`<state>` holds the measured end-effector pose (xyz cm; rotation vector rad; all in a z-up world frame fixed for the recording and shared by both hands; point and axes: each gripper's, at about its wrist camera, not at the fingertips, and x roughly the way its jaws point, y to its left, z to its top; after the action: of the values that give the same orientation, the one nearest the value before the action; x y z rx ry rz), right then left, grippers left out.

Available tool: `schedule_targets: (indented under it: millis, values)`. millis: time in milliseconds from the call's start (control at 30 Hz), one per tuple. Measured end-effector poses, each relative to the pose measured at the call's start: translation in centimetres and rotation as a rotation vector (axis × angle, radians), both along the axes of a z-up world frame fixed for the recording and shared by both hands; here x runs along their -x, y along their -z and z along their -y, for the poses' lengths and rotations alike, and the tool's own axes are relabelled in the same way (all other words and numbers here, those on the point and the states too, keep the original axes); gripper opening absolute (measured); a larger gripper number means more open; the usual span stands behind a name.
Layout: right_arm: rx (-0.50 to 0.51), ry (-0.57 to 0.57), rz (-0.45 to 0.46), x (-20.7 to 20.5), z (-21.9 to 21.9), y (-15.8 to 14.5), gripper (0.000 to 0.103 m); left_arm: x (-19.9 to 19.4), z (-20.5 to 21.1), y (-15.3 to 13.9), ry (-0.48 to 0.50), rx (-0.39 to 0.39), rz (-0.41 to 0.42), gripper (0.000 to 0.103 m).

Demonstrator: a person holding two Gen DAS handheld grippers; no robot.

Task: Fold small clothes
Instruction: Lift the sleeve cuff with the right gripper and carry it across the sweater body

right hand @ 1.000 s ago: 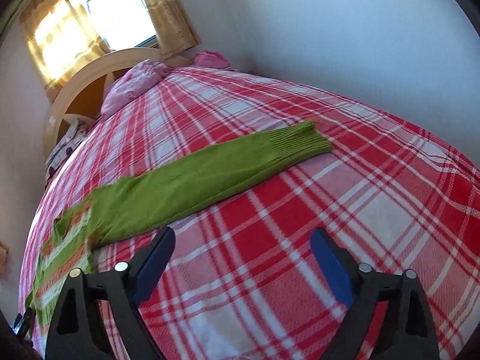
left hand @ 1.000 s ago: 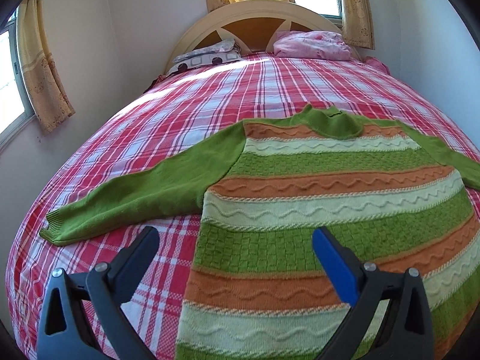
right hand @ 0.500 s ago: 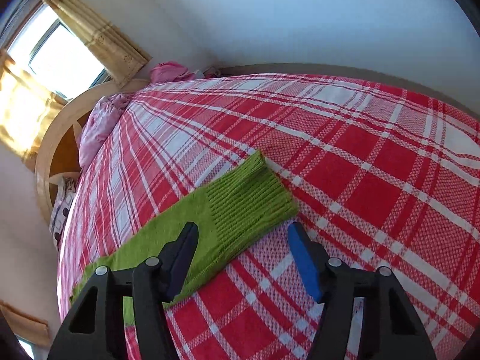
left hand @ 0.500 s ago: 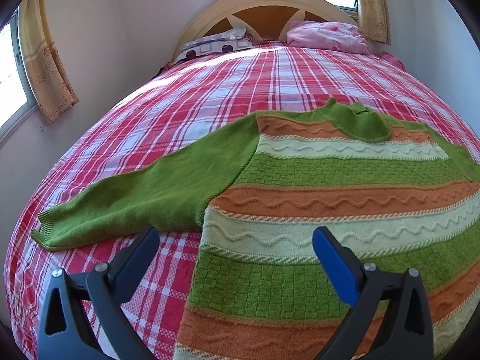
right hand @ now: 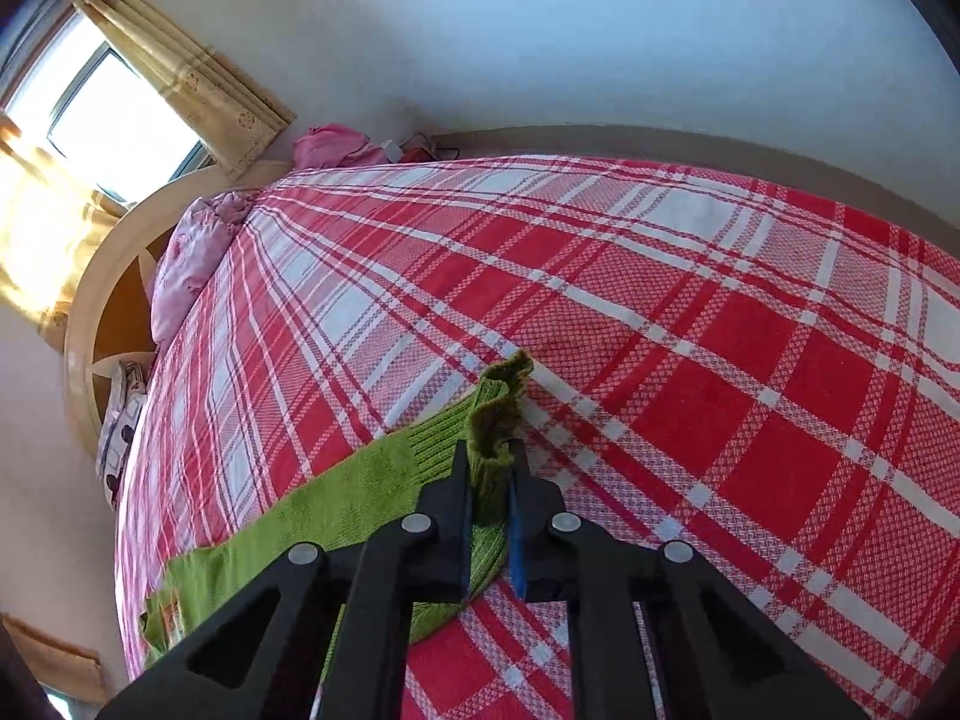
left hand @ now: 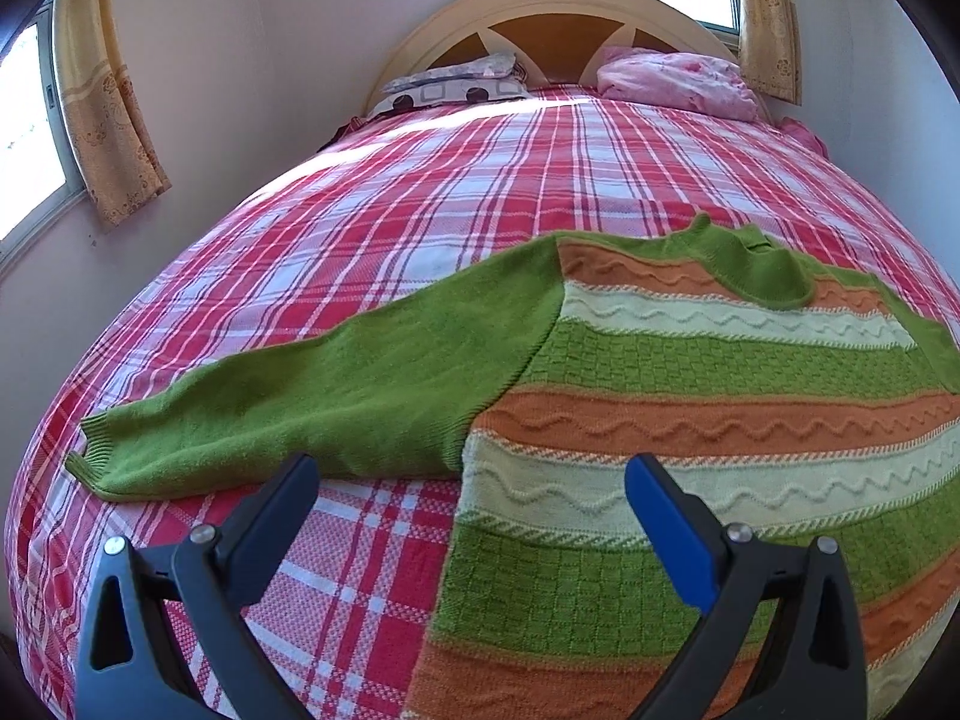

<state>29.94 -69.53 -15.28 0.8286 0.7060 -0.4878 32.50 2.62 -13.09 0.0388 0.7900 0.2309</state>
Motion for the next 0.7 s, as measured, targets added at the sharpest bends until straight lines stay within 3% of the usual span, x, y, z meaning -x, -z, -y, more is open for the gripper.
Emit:
schedule_targets:
  millis: [700]
  values:
    - [0.173, -0.286, 0.099, -6.1, -11.8, -9.4, 0.008, 1.5, -4.8, 0.3, -0.07, 0.018, 0.028, 0.103]
